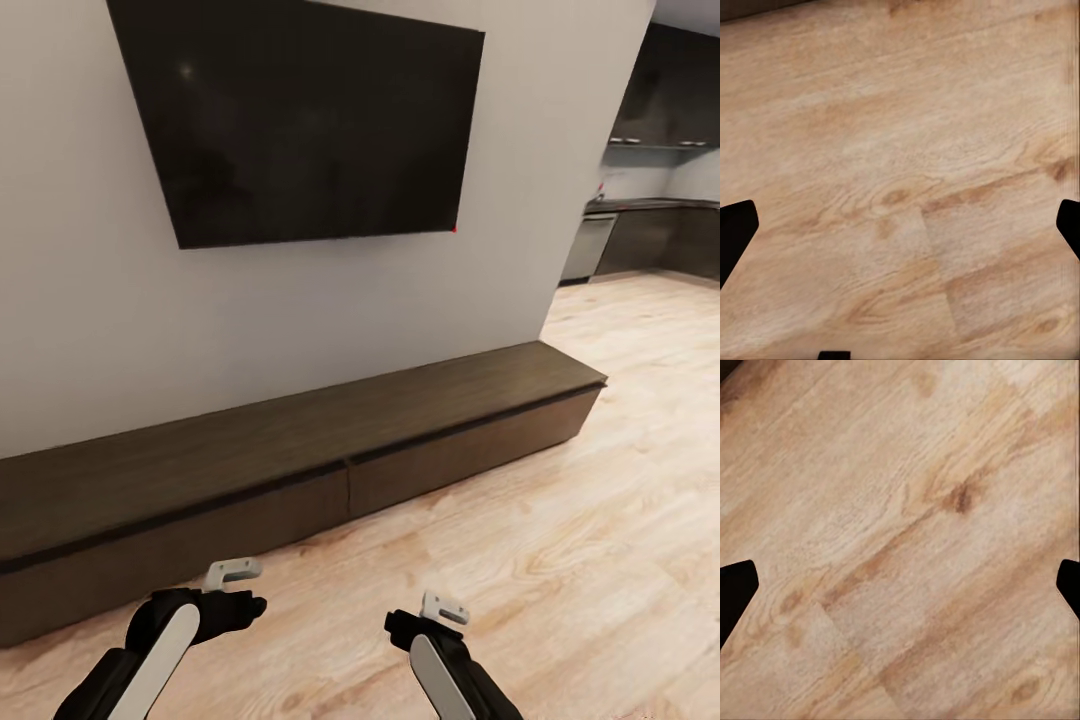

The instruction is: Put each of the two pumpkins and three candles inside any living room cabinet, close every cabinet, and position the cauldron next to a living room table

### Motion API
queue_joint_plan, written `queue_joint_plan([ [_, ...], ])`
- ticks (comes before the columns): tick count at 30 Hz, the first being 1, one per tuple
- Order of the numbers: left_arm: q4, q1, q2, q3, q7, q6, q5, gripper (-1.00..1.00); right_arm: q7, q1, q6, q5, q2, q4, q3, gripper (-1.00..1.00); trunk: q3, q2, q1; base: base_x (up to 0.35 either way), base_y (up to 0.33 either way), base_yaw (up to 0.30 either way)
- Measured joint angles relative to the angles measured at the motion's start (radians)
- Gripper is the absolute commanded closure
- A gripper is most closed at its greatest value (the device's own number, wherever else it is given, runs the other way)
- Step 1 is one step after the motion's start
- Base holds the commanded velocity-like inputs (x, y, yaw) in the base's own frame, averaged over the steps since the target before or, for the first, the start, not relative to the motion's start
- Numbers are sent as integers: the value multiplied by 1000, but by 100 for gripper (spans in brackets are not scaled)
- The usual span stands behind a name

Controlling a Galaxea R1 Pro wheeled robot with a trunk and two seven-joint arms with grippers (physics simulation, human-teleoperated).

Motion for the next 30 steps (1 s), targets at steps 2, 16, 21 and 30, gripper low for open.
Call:
queue_joint_plan([
  [2,0,0,0,0,0,0,0,-100,0,0,0,0,0,0,-1,-100,7,14,-8,0,0,-266],
  [16,0,0,0,1,0,-1,0,-100,1,0,0,0,0,7,-2,-100,59,112,-61,0,0,-258],
  [21,0,0,1,1,0,-1,0,-100,2,0,0,0,0,8,-2,-100,78,147,-81,0,0,-256],
  [30,0,0,1,1,-1,-1,0,-100,2,0,-1,0,0,8,-2,-100,94,168,-92,0,0,-255],
])
